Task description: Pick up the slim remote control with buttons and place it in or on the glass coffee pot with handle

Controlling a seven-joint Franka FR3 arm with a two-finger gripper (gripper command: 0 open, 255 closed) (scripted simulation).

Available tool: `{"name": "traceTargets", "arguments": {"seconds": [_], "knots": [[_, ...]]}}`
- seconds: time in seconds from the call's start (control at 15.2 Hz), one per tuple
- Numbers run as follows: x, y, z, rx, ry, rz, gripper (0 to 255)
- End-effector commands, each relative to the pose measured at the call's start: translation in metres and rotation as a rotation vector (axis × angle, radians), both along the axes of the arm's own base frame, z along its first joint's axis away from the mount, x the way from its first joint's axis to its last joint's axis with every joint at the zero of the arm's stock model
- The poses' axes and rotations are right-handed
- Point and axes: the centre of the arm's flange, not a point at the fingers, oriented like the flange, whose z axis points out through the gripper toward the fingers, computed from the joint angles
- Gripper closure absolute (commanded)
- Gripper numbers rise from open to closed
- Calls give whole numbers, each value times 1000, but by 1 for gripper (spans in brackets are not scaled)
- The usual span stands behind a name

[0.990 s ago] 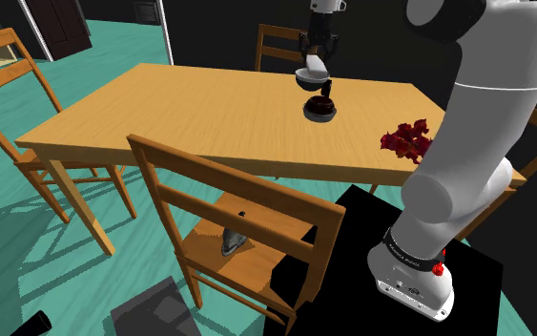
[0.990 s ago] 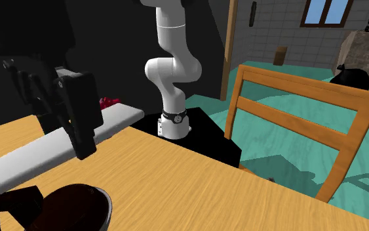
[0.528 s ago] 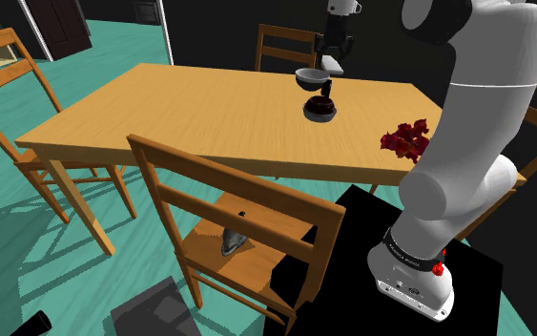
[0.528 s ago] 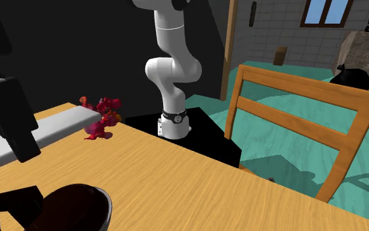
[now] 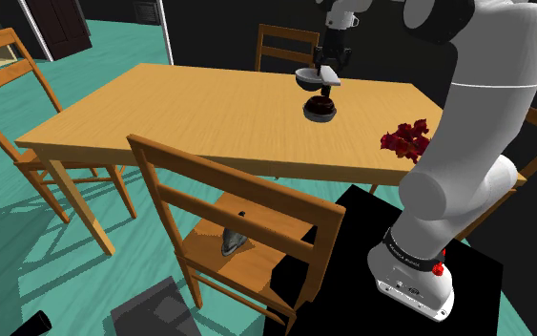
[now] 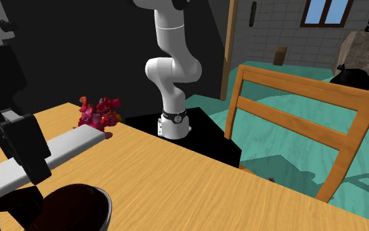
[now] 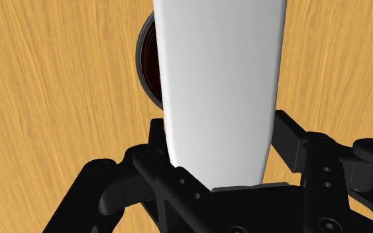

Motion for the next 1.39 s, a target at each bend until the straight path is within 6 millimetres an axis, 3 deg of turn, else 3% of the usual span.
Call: {"name": "traceTargets", "arguments": {"seconds": [0.0, 0.2, 0.66, 0.73, 1.06, 1.32], "knots": [[0, 0, -10, 0, -1, 0, 255], [0, 0, -25, 0, -1, 0, 255], [0, 0, -25, 0, -1, 0, 255], [0, 0, -25, 0, -1, 0, 0], [0, 0, -25, 0, -1, 0, 0], [1, 0, 25, 0, -1, 0, 0]]}}
